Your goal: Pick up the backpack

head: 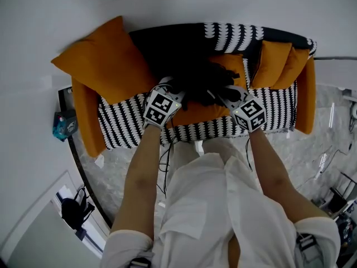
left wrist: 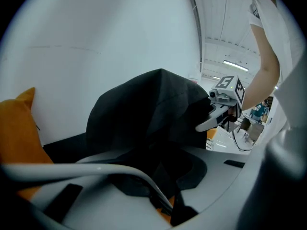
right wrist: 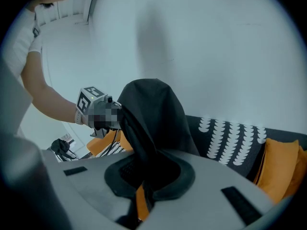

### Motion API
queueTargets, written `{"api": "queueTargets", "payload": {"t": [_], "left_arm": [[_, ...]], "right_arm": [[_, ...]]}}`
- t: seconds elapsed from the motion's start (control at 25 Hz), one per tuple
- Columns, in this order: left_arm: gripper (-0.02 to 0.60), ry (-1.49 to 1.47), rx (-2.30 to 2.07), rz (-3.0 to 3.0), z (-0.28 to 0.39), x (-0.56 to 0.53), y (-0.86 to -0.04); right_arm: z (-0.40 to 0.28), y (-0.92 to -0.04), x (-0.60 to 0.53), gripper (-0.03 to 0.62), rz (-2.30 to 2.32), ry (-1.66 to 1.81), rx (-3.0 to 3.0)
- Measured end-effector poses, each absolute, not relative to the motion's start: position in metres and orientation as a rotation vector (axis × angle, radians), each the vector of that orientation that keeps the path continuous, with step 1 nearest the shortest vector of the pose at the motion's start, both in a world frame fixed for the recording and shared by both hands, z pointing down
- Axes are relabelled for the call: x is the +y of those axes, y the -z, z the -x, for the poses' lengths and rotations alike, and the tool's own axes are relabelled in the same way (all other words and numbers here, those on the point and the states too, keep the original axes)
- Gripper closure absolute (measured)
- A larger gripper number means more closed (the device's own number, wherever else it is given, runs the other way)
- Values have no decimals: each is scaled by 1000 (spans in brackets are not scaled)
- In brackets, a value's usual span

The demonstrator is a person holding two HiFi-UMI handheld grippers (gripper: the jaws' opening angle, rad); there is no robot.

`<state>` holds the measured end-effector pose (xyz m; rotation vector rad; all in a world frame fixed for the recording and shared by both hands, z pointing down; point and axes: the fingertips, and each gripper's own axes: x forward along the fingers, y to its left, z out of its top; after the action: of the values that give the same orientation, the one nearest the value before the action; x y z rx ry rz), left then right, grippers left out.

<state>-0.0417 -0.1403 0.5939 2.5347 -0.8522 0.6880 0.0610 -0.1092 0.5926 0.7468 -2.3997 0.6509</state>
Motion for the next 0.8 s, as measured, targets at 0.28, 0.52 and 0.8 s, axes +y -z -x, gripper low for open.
{"api": "queueTargets", "payload": {"t": [0.28, 0.52, 0.8], "left_arm": [[512, -691, -853, -2510, 41, -131, -586], [522, -672, -882, -2500, 37, -125, -567], [526, -648, -918, -2491, 36, -117, -546]], "right_arm": [[-62, -589, -108, 563, -760, -659, -2400], [-67, -579, -110, 564, -823, -712, -2412], [-68, -564, -108, 565, -846, -724, -2420]]}}
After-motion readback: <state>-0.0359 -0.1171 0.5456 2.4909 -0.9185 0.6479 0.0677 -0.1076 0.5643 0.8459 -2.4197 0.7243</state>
